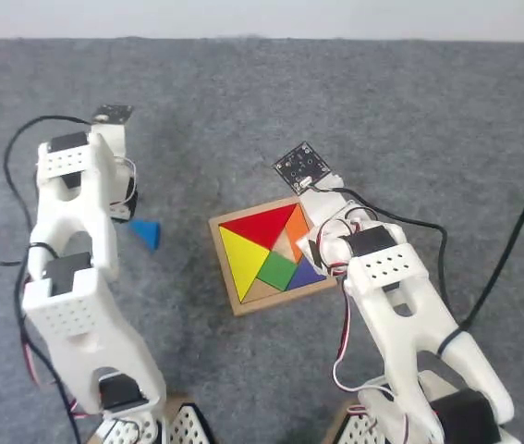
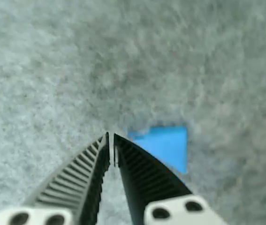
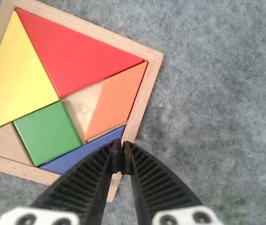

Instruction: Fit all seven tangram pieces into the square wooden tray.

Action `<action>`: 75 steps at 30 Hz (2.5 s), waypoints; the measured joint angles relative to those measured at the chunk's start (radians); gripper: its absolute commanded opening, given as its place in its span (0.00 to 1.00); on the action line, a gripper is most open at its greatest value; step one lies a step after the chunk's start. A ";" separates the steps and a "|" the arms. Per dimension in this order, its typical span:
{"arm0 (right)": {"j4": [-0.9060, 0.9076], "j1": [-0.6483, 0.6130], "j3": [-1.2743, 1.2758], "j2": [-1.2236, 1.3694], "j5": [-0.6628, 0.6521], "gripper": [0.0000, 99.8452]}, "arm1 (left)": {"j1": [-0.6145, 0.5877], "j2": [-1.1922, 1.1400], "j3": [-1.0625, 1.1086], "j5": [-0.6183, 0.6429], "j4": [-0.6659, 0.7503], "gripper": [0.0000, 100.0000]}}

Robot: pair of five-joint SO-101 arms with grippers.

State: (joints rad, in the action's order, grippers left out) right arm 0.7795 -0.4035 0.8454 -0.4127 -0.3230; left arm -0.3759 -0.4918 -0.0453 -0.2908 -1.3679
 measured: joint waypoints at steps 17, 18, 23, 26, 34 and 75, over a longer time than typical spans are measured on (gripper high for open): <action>0.000 0.000 0.000 0.000 0.000 0.02 | -0.006 0.178 0.097 -0.477 0.035 0.03; 0.000 0.000 0.000 0.000 0.000 0.02 | 0.005 0.207 0.115 -0.479 0.068 0.03; 0.000 0.000 0.000 0.000 0.000 0.02 | 0.092 0.253 0.241 -0.385 0.272 0.03; 0.000 0.000 0.000 0.000 0.000 0.02 | 0.110 0.236 0.310 -0.313 0.396 0.03; 0.000 0.000 0.000 0.000 0.000 0.02 | 0.091 0.189 0.347 -0.358 0.351 0.03; 0.000 0.000 0.000 0.000 0.000 0.02 | 0.198 0.572 0.614 -0.678 0.014 0.29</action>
State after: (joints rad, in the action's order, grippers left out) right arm 0.7795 -0.4035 0.8454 -0.4127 -0.3230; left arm -0.1780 0.0806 0.5685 -0.9689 -1.3541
